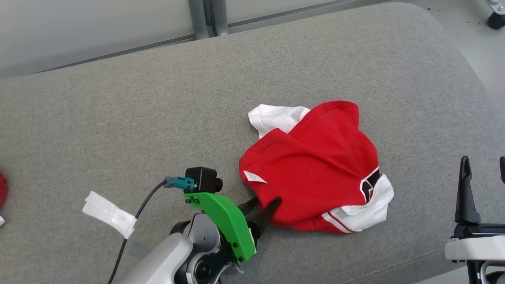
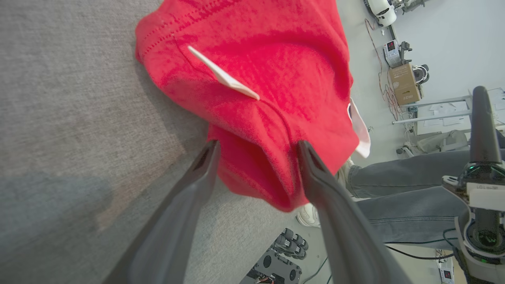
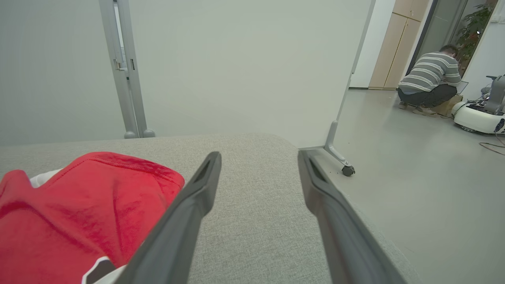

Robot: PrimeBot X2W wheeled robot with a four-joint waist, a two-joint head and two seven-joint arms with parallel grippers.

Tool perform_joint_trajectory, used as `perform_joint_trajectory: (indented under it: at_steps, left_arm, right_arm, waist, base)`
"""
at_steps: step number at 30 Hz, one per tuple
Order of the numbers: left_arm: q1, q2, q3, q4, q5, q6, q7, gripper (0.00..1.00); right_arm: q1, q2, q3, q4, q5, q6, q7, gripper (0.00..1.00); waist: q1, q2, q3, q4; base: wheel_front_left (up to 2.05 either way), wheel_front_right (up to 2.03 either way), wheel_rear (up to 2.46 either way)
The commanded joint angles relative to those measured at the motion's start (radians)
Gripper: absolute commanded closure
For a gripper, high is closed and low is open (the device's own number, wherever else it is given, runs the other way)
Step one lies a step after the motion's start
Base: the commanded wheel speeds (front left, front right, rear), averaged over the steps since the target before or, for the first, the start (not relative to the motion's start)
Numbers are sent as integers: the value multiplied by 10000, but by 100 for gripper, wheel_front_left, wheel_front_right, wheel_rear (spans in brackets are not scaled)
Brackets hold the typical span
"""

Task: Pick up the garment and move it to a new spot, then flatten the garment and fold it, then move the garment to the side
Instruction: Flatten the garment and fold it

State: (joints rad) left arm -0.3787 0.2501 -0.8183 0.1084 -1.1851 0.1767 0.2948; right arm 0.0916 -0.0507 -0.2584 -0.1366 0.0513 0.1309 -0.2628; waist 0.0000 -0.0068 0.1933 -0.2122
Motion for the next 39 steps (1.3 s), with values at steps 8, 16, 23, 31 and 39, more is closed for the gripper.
perform_joint_trajectory:
  at_steps: [8,16,23,31,39]
  left_arm:
    - [-955,-473,102,931,34,-149,34,99]
    - [-1772,-495,229,1265,865,-698,-1028,100]
    - [-2163,-100,895,-245,1219,-526,-1848,100]
    - [-3224,337,1572,-2590,1742,196,-1815,100]
    - [-4070,688,1478,-2772,2760,678,-1658,100]
  right_arm:
    - [-303,-5,21,64,133,-3,-30,0]
    - [-246,-5,-32,79,151,-3,-30,0]
    - [-82,-6,-105,57,85,-3,-30,0]
    - [5,-7,-35,60,-8,-3,-30,0]
    - [-16,-8,178,229,159,-3,-30,0]
  waist:
    - [0,68,241,-121]
    - [0,68,179,6]
    - [0,68,-30,476]
    - [0,68,-336,1224]
    - [0,68,-725,1371]
  base:
    - [0,0,0]
    - [0,0,0]
    - [0,0,0]
    - [0,0,0]
    - [0,0,0]
